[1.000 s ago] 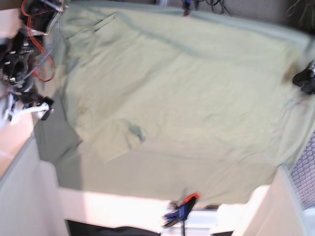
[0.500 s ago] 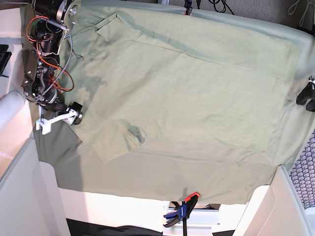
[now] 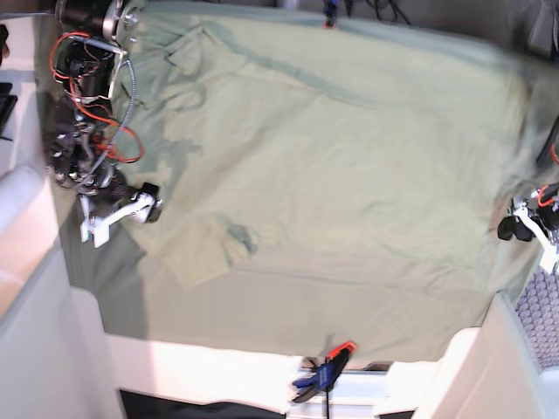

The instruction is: Fold the T-shirt properly

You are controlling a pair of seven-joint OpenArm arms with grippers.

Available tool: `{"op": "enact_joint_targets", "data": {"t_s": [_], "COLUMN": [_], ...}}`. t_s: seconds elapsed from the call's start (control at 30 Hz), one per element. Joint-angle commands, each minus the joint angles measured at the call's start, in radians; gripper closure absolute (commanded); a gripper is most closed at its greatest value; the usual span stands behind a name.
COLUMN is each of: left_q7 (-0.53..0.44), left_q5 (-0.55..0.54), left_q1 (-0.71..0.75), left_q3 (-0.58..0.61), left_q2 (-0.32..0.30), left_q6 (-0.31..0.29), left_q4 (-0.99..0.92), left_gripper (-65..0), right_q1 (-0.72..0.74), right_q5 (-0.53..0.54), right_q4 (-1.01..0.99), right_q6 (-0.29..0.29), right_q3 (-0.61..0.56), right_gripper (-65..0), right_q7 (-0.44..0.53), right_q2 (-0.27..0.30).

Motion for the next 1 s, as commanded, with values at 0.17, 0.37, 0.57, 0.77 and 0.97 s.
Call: {"op": "enact_joint_targets", "data": {"t_s": [0.17, 0.37, 0.57, 0.77, 0.97], "left_q7": [-0.1, -0.088, -0.084, -0.085, -0.101], "left_q5": [0.06, 0.06, 0.055, -0.012, -0.034], "left_q1": [-0.135, -0.136, -0.136, -0.136, -0.136], "left_q3": [0.088, 0.092, 0.092, 0.092, 0.092], "left_q2": [0.08, 0.123, 0.139, 0.142, 0.141], "left_q6": [0.039, 0.038, 0.037, -0.118, -0.118], "left_q4": [-0.182, -0.19, -0.19, -0.189, -0.188], "left_gripper": [-36.5, -36.5, -22.2, -11.1, 0.0], "right_q1": [0.019, 0.019, 0.019, 0.019, 0.019], "right_q5": [0.001, 0.001, 0.005, 0.005, 0.005], "right_q4": [0.009, 0.009, 0.009, 0.009, 0.009], "right_q6": [-0.006, -0.006, -0.006, -0.005, -0.006], "right_q3": [0.0, 0.0, 0.0, 0.0, 0.0], "right_gripper": [-40.3, -40.3, -40.3, -40.1, -10.3], "right_q7": [-0.022, -0.022, -0.022, -0.023, -0.022], "right_q2": [0.008, 0.008, 0.007, 0.007, 0.007]}}
